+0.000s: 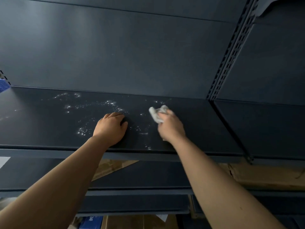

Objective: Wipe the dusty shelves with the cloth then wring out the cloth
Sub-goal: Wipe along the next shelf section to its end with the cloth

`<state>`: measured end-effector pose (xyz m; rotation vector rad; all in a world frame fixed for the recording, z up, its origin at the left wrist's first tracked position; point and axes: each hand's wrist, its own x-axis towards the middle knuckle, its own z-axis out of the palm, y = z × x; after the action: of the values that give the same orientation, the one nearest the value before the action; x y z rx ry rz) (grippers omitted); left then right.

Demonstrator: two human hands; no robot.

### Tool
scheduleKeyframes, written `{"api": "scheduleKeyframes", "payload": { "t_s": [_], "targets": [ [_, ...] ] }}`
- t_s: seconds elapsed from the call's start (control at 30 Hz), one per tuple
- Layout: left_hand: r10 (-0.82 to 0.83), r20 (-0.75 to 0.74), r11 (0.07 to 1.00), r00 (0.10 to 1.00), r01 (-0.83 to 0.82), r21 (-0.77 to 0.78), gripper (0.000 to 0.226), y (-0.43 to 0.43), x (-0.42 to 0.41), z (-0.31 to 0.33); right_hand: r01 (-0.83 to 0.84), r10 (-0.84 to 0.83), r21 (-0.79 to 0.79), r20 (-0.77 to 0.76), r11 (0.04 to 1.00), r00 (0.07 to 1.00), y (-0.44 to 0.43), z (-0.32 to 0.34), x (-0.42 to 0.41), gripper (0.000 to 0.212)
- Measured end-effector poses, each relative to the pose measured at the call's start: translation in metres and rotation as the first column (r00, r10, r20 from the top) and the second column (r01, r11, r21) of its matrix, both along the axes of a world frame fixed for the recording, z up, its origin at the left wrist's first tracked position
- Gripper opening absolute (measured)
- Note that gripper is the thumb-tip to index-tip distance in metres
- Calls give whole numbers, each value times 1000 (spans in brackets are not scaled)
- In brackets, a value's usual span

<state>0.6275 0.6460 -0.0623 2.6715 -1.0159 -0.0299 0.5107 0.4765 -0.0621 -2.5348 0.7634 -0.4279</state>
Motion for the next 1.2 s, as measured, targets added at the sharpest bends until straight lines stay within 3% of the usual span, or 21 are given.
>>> {"api": "scheduleKeyframes", "payload": {
  "t_s": [0.1,0.17,0.23,0.33,0.4,0.5,0.73,0.83,0.9,0.97,1.03,1.13,1.2],
  "targets": [
    [41,31,999,999,-41,-2,43,-3,5,3,-121,113,128,66,984,991,13,-3,23,50],
    [61,42,998,997,-60,-9,43,-1,11,3,-65,20,214,207,975,978,-6,1,26,47],
    [79,41,997,996,-78,-14,44,1,15,0,113,-175,214,294,970,940,-49,3,18,46],
    [88,46,996,995,-86,-34,45,2,18,-5,367,-372,60,116,928,921,-112,-5,7,35],
    [100,48,994,994,-97,-48,44,2,18,-6,416,-423,-99,-62,904,904,-131,-12,14,42],
    [103,58,993,993,-99,-58,43,1,19,-8,341,-373,-192,-173,920,911,-129,-14,42,54],
    [112,66,991,991,-107,-80,42,0,19,-9,11,-26,-75,-213,997,977,-58,-9,110,52],
    [129,57,987,990,-123,-106,43,-1,18,-8,-184,183,4,-122,983,975,-22,-7,125,55],
    [140,48,984,989,-133,-123,43,0,16,-7,-237,239,159,7,958,971,-14,0,121,57],
    [139,44,983,989,-132,-130,43,1,15,-6,-188,163,230,126,955,979,-25,9,105,57],
    [130,42,982,991,-123,-140,42,2,14,-6,-48,12,186,192,981,981,-53,10,82,52],
    [114,33,983,993,-107,-152,40,2,13,-5,149,-149,14,71,989,986,-83,0,51,41],
    [94,9,982,996,-92,-163,41,4,13,-3,125,-127,-118,-15,985,992,-73,-9,49,42]
  ]
}}
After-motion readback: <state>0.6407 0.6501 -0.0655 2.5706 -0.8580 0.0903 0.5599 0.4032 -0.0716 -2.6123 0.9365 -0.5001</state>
